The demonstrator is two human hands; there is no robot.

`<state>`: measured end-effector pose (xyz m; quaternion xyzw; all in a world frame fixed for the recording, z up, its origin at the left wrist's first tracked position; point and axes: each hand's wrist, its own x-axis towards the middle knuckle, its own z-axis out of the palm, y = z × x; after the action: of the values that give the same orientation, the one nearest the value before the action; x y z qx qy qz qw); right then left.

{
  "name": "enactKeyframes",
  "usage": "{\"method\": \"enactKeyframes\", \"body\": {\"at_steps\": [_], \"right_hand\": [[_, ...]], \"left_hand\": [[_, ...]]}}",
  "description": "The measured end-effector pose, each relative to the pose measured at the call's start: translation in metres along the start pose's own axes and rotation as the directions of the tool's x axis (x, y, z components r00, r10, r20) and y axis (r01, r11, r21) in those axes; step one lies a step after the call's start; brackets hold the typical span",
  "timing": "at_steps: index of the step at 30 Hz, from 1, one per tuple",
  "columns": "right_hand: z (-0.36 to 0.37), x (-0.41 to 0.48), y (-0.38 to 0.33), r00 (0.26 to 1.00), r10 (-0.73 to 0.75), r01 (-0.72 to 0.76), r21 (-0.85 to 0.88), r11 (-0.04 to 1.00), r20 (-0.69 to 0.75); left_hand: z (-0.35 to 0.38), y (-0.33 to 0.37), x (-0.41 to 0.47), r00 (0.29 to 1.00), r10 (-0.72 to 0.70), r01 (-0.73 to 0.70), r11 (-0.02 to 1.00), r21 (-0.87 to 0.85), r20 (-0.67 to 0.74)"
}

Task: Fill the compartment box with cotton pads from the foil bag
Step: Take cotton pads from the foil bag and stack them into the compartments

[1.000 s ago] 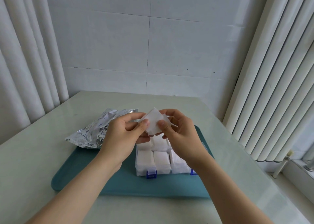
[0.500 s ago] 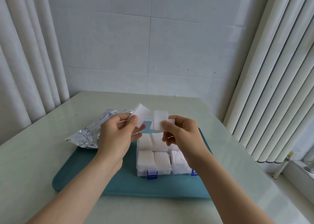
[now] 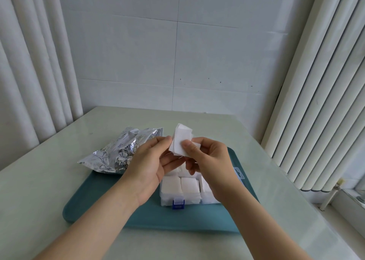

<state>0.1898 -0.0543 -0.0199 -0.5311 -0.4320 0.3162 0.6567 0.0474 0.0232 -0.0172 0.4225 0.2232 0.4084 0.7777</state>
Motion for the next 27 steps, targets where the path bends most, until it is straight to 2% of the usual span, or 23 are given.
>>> {"method": "enactKeyframes", "body": {"at_steps": [8, 15, 19, 23, 27], "right_hand": [[-0.002, 0.0, 0.001, 0.999, -0.03, 0.029, -0.037, 0.999, -0.027], [-0.001, 0.001, 0.003, 0.993, -0.092, 0.077, -0.197, 0.977, -0.068], [0.001, -0.001, 0.001, 0.989, -0.14, 0.12, -0.264, 0.957, -0.056], [0.002, -0.003, -0.003, 0.992, -0.104, 0.09, -0.183, 0.979, -0.066], [0.001, -0.004, -0.011, 0.991, -0.081, 0.079, -0.022, 0.997, -0.11]], "left_hand": [[-0.001, 0.001, 0.0, 0.997, 0.0, 0.002, 1.0, -0.027, 0.074], [-0.003, 0.003, -0.001, 0.992, -0.031, 0.023, 0.998, 0.06, 0.121], [-0.003, -0.001, 0.001, 0.997, 0.036, -0.048, 0.986, 0.162, 0.074], [-0.005, -0.002, 0.005, 0.995, 0.088, -0.082, 0.99, 0.119, -0.047], [-0.008, 0.001, 0.006, 0.996, 0.081, -0.078, 0.994, 0.076, -0.035]]}}
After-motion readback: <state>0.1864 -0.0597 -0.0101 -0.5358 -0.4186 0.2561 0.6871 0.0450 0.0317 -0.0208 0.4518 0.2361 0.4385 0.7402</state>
